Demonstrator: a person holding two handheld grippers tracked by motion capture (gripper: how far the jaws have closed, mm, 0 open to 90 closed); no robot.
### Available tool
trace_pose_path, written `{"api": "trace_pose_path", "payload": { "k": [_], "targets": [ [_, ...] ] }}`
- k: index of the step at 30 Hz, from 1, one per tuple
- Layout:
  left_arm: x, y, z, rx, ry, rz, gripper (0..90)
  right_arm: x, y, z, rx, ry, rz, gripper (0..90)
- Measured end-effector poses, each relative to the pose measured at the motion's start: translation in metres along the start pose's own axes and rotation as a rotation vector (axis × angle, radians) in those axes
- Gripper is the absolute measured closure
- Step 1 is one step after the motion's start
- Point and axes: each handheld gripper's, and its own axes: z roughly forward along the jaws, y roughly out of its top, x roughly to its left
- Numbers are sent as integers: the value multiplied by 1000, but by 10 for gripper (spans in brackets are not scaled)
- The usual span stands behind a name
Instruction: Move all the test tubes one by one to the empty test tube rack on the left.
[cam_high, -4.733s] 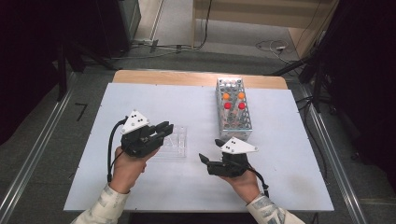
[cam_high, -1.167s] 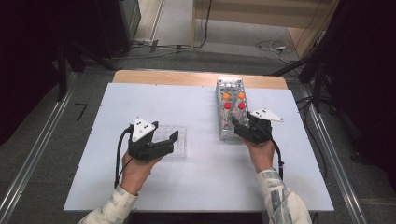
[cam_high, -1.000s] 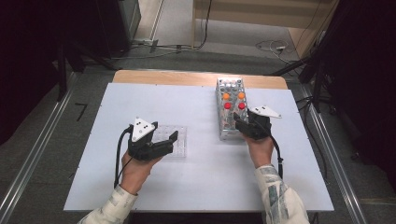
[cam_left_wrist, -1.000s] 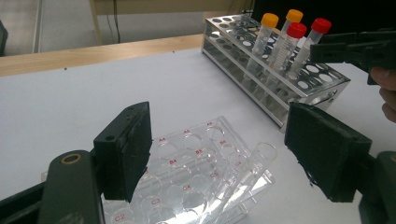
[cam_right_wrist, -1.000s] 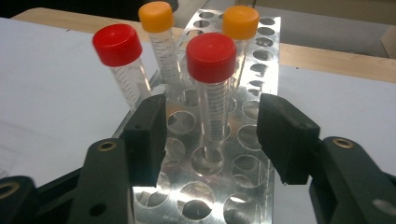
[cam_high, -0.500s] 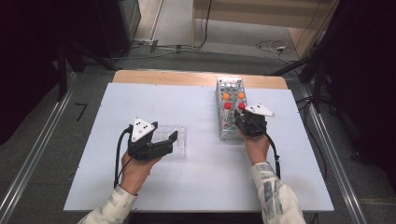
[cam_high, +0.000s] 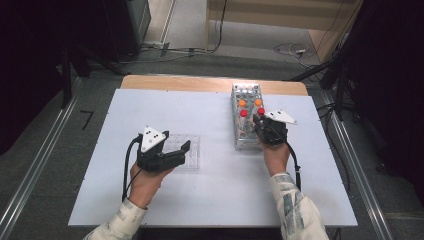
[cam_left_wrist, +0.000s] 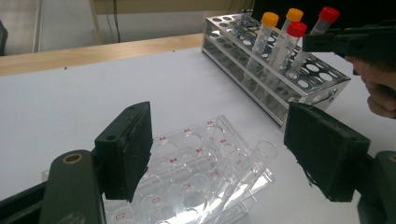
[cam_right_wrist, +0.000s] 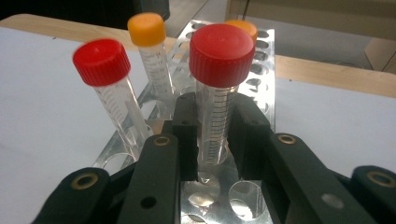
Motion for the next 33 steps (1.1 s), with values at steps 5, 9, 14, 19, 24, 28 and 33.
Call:
{"api": "trace_pose_path", "payload": {
  "k": [5, 9, 14, 19, 24, 28, 33],
  "targets": [
    [0, 0, 0, -1, 0, 0, 240, 2, 13, -14, -32, -6, -8, 713],
    [0, 0, -1, -3, 1, 3, 240, 1, 18, -21, -44, -6, -5, 714],
    [1, 0, -1, -5, 5, -2, 237, 1, 24, -33, -80, 10, -4, 713],
    [1, 0, -1, -6, 8, -2, 226, 5, 27, -50, -96, 49, -22, 713],
    [0, 1, -1, 1, 15, -1, 191, 8, 25, -64, -108, 89, -32, 713],
    [-1, 1, -1, 1, 22, 0, 167, 12, 22, -77, -113, 135, -33, 713],
    [-2, 1, -1, 4, 15, 5, 163, 20, 16, -86, -113, 182, -52, 713]
  ]
}}
